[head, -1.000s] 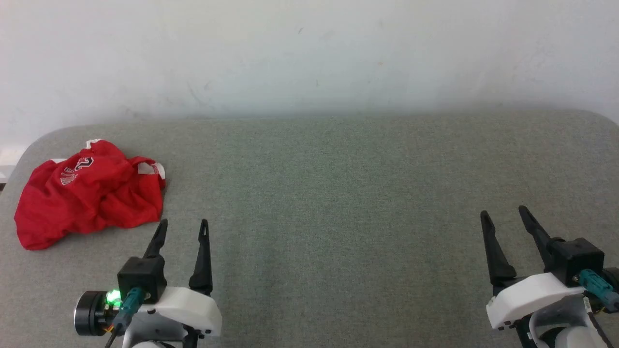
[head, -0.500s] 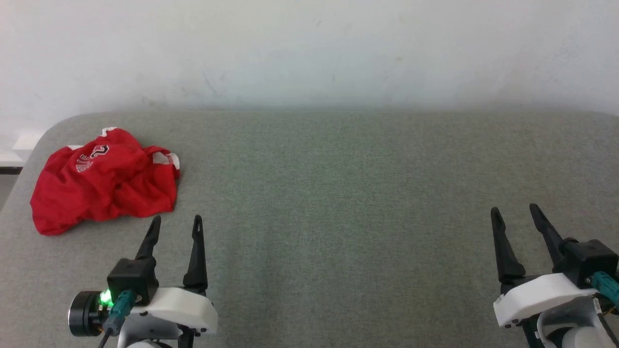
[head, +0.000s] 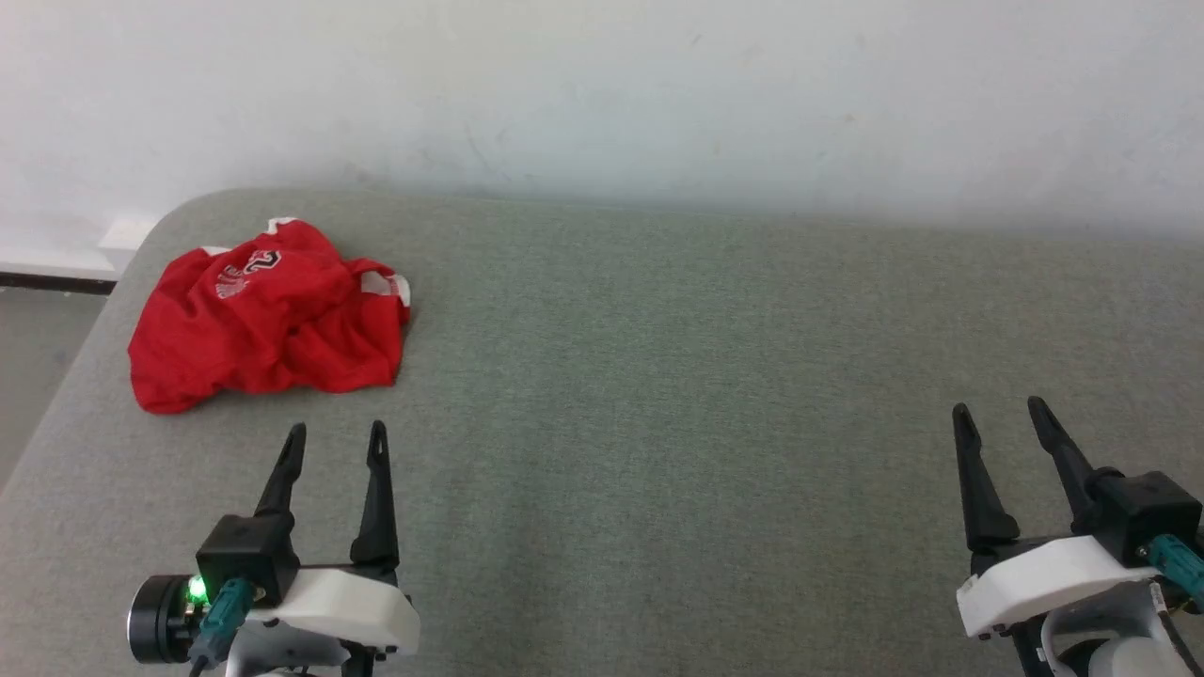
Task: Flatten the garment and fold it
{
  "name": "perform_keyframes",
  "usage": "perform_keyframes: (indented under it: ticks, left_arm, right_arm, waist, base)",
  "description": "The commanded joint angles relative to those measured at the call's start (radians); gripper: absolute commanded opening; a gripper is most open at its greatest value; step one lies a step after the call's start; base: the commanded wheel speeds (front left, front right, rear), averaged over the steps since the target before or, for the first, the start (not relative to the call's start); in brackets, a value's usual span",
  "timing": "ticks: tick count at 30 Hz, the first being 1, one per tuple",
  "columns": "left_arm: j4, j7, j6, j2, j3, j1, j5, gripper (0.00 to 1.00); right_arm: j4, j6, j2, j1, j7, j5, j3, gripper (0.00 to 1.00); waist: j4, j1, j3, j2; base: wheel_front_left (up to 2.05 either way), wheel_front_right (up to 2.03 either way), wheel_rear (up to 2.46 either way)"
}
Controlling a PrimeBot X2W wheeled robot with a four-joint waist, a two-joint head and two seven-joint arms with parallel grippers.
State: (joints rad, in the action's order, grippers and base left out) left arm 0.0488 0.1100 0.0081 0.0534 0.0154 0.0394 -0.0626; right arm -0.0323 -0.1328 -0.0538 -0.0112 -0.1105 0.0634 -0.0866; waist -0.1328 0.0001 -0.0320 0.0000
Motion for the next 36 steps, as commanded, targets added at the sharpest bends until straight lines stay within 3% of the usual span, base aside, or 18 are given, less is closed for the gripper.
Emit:
perform_keyframes:
  ticks: [1,36]
  left_arm:
    - [0.007,0.011,-0.003,-0.001,0.006,0.016,-0.010,1.00]
    - [0.022,0.084,0.004,-0.002,0.008,0.073,-0.068,1.00]
  right_arm:
    - [-0.004,0.001,0.002,-0.002,-0.010,0.012,0.001,1.00]
    - [-0.033,0.002,0.003,-0.017,-0.083,0.014,0.034,1.00]
  waist:
    - [-0.022,-0.0001,-0.002,0.0000]
    - [-0.304,-0.0001,0.000,0.0000]
  base:
    - [0.00,0.00,0.00]
    - [0.00,0.00,0.00]
